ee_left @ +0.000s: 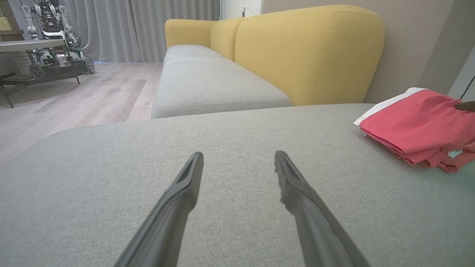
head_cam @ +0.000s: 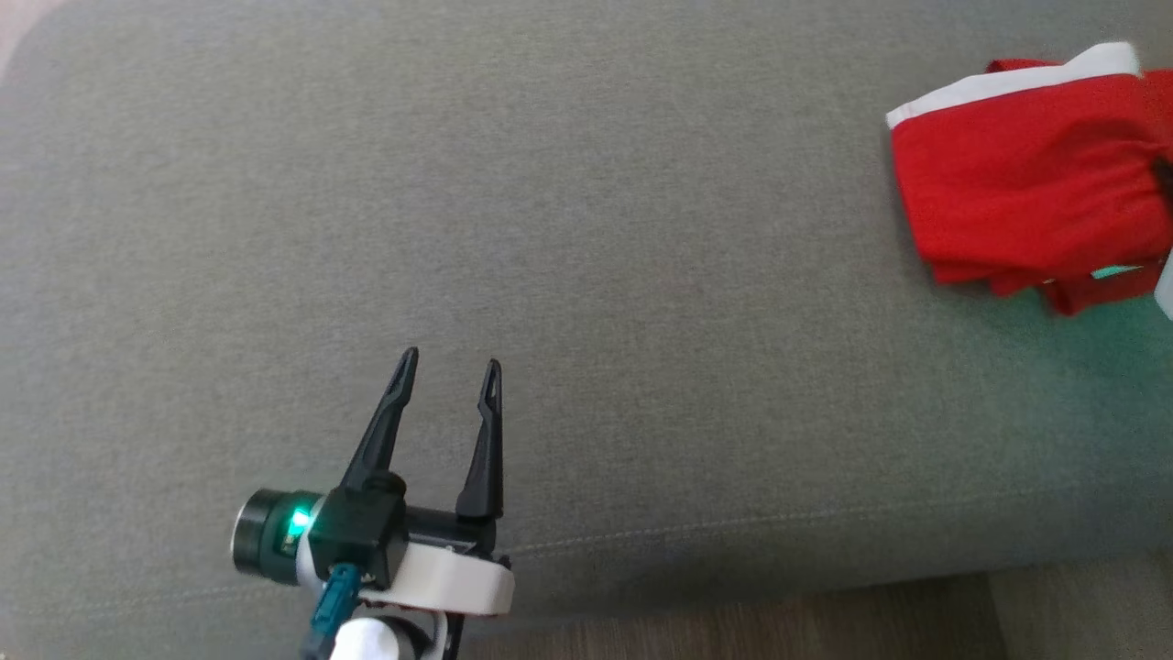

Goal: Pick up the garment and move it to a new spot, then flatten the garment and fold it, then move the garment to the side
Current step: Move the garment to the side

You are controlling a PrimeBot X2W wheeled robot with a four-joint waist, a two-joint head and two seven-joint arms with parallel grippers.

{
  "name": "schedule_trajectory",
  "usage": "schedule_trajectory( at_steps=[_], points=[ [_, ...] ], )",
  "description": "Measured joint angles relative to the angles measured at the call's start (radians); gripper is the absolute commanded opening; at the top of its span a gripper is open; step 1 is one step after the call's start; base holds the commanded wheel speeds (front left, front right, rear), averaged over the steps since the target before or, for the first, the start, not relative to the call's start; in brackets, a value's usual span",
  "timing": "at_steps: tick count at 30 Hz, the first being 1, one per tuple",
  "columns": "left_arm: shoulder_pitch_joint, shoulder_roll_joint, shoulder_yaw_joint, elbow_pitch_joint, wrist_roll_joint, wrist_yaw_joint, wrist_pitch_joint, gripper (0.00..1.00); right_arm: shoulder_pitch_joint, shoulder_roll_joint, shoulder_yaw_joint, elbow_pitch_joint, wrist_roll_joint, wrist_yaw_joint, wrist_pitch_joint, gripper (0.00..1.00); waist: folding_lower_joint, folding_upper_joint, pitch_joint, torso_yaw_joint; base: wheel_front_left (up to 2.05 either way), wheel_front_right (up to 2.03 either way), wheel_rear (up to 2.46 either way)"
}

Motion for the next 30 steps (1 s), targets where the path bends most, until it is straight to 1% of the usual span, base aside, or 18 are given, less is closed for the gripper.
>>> schedule_trajectory(
  at_steps=[3,7,10,11,13,17,18,25,28,29,30],
  points=[
    [0.0,0.0,0.0,-0.01,0.0,-0.004,0.0,1.0,-0.001,-0.007,0.004,-0.002,-0.021,0.0,-0.016,0.0,0.0,0.0,0.011,-0.012,0.0,0.0,0.0],
    [0.0,0.0,0.0,-0.013,0.001,-0.006,0.0,1.0,-0.036,-0.008,-0.004,0.025,-0.124,0.0,-0.067,0.0,0.0,0.0,0.03,-0.017,0.0,0.0,0.0],
    [-0.004,0.0,0.0,-0.015,0.0,-0.006,0.0,1.0,-0.078,-0.01,-0.029,0.057,-0.198,0.0,-0.085,0.0,0.0,0.0,0.044,-0.018,0.0,0.0,0.0],
    [-0.004,0.0,0.0,-0.015,0.0,-0.006,0.0,1.0,-0.078,-0.01,-0.029,0.057,-0.198,0.0,-0.085,0.0,0.0,0.0,0.044,-0.018,0.0,0.0,0.0],
    [-0.012,0.0,-0.001,-0.015,0.0,-0.006,0.0,1.0,-0.096,-0.01,-0.047,0.081,-0.247,0.0,-0.095,0.0,0.0,0.0,0.052,-0.019,0.0,0.0,0.0],
    [-0.026,0.0,-0.002,-0.015,0.0,-0.005,0.0,1.0,-0.113,-0.006,-0.102,0.137,-0.339,0.0,-0.104,0.0,0.0,0.0,0.064,-0.022,0.0,0.0,0.0],
    [-0.032,0.0,-0.004,-0.015,0.0,-0.004,0.0,1.0,-0.123,-0.005,-0.132,0.16,-0.387,0.0,-0.111,0.0,0.0,0.0,0.068,-0.023,0.0,0.0,0.0],
    [-0.041,0.0,-0.005,-0.015,-0.003,-0.004,0.0,1.0,-0.141,0.008,-0.233,0.194,-0.532,0.0,-0.127,0.0,0.0001,0.0,0.079,-0.016,0.0,0.0,0.0],
    [-0.041,0.0,-0.005,-0.015,-0.003,-0.004,0.0,1.0,-0.141,0.009,-0.293,0.209,-0.603,0.0,-0.127,0.32,0.0,0.0,0.08,-0.013,0.0,0.0,0.0],
    [-0.042,0.0,-0.005,-0.015,-0.003,-0.004,0.0,1.0,-0.141,0.009,-0.317,0.216,-0.626,0.0,-0.126,0.45,0.0,0.0,0.08,-0.012,0.0,0.0,0.0],
    [-0.042,0.0,-0.005,-0.014,-0.003,-0.004,0.0,1.0,-0.141,0.009,-0.343,0.224,-0.649,0.0,-0.125,0.79,0.0,0.0,0.079,-0.011,0.0,0.0,0.0]
  ],
)
